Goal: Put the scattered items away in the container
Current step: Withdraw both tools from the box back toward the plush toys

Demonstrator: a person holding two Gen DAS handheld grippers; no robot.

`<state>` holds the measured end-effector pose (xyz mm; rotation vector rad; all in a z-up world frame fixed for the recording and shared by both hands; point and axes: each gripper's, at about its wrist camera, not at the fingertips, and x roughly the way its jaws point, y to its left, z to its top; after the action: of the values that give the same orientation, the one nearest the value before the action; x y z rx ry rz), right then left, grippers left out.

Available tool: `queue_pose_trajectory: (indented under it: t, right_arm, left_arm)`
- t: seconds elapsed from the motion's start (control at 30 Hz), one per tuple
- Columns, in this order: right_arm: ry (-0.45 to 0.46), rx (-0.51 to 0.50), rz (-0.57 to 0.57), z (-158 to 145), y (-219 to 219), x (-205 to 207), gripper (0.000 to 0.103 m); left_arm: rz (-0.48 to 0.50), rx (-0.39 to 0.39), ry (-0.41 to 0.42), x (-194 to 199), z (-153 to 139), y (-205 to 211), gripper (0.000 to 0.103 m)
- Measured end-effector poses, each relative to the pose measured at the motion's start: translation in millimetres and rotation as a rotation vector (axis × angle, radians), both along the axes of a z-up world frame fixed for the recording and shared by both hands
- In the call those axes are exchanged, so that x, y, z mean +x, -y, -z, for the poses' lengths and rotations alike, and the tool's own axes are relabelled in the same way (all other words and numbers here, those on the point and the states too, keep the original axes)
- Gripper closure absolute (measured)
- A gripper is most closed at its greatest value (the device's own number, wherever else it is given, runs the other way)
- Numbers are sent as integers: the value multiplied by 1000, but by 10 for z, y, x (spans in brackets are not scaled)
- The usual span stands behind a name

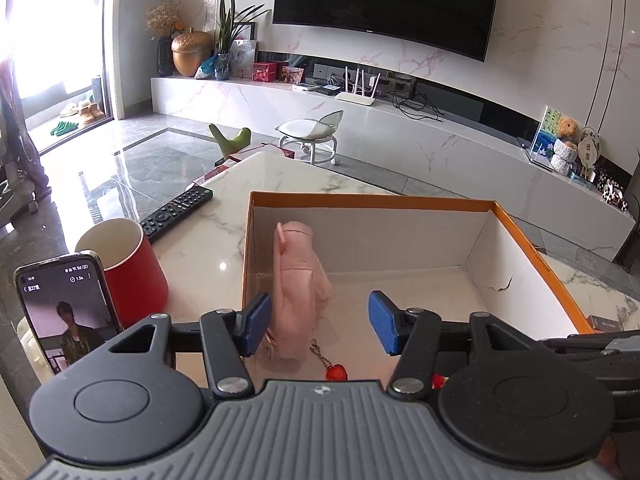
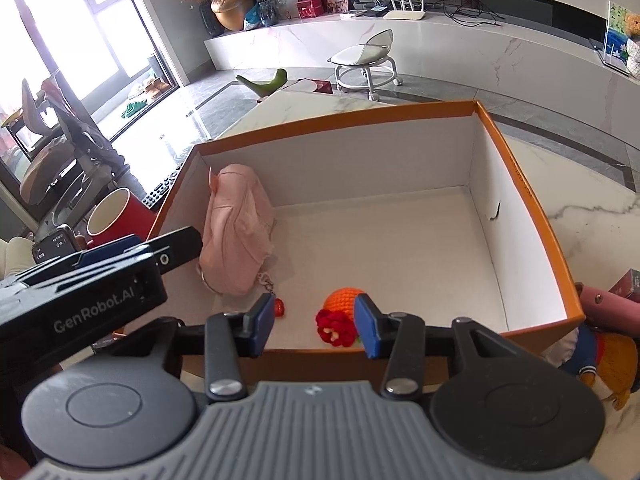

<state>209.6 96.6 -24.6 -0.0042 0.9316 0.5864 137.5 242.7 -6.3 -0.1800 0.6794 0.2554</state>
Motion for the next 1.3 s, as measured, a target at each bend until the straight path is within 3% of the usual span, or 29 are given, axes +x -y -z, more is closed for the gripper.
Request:
queue_pose_trajectory:
  t: [0.17,0.37,0.7,0.97,1.3]
  right_arm:
    - [15,4,6,-38,18,-55,55]
    - [40,10,18,-99,73,-134,55]
    - [99,19,73,-253,277,-347,50]
    - [157,42,157,-456,593,-689,37]
    - [234,40,260,-595,1023,-1296,32]
  left_arm:
    - [12,22,-11,-14,22,44,52]
    - [28,24,-21,-22,24,90,65]
    - [36,74,18,-261,-135,341,65]
    - [106,109,77,-508,-322,679,65]
    - [157,88,72,-824,-380,984,65]
